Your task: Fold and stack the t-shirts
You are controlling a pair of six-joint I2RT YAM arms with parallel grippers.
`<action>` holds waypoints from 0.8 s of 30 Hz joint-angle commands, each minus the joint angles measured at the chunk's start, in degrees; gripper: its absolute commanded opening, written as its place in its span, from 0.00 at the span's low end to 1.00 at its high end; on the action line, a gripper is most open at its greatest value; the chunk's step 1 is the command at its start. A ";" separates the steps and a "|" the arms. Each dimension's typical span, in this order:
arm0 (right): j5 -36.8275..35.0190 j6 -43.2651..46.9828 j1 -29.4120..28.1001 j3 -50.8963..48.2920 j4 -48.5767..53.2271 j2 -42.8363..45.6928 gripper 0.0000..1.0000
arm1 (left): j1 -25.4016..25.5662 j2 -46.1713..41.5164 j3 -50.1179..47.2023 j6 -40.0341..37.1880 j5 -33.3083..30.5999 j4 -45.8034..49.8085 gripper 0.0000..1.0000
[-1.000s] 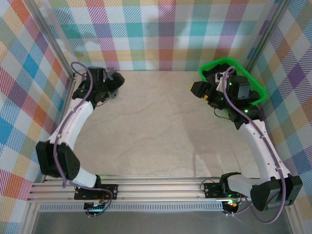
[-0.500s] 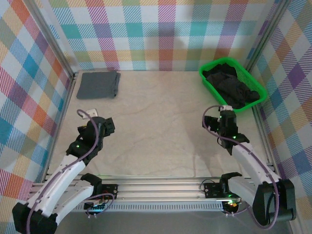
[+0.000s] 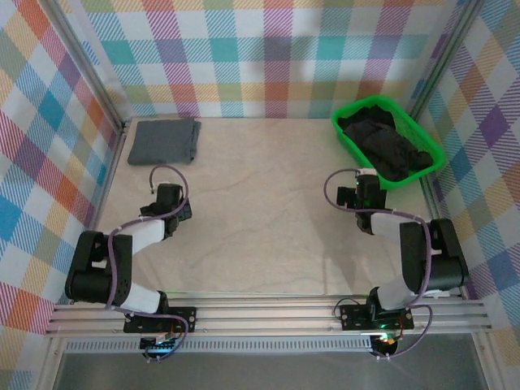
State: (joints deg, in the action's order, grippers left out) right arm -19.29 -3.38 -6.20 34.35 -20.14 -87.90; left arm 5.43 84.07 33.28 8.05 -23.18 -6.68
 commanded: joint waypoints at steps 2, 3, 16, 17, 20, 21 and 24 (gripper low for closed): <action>3.01 0.98 1.63 1.92 -5.62 -1.55 1.00 | -3.25 2.39 1.05 -1.49 7.51 -16.59 1.00; 4.18 1.51 1.75 0.55 -7.73 -0.93 1.00 | -3.31 2.64 0.74 -2.45 8.16 -18.01 1.00; 11.93 3.86 2.26 -15.24 -35.12 0.54 1.00 | -2.37 0.54 -12.02 -4.10 7.46 -39.94 1.00; 12.07 4.14 2.24 -14.31 -35.00 -0.41 1.00 | -1.83 2.84 -10.73 -6.02 10.45 -39.43 1.00; 11.24 2.72 2.93 -12.49 -31.30 -0.41 1.00 | -0.60 5.04 -9.67 -7.37 10.27 -39.11 1.00; 11.26 2.30 3.32 -12.15 -30.23 -0.22 1.00 | -0.64 6.28 -10.65 -7.78 10.09 -43.78 1.00; 12.38 1.45 4.34 -11.50 -28.89 -0.26 1.00 | -0.93 5.62 -10.08 -7.42 10.67 -41.30 1.00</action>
State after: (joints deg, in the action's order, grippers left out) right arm -8.60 -0.82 -2.92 21.80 -50.30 -87.72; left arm 4.43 89.47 22.79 2.02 -13.91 -47.07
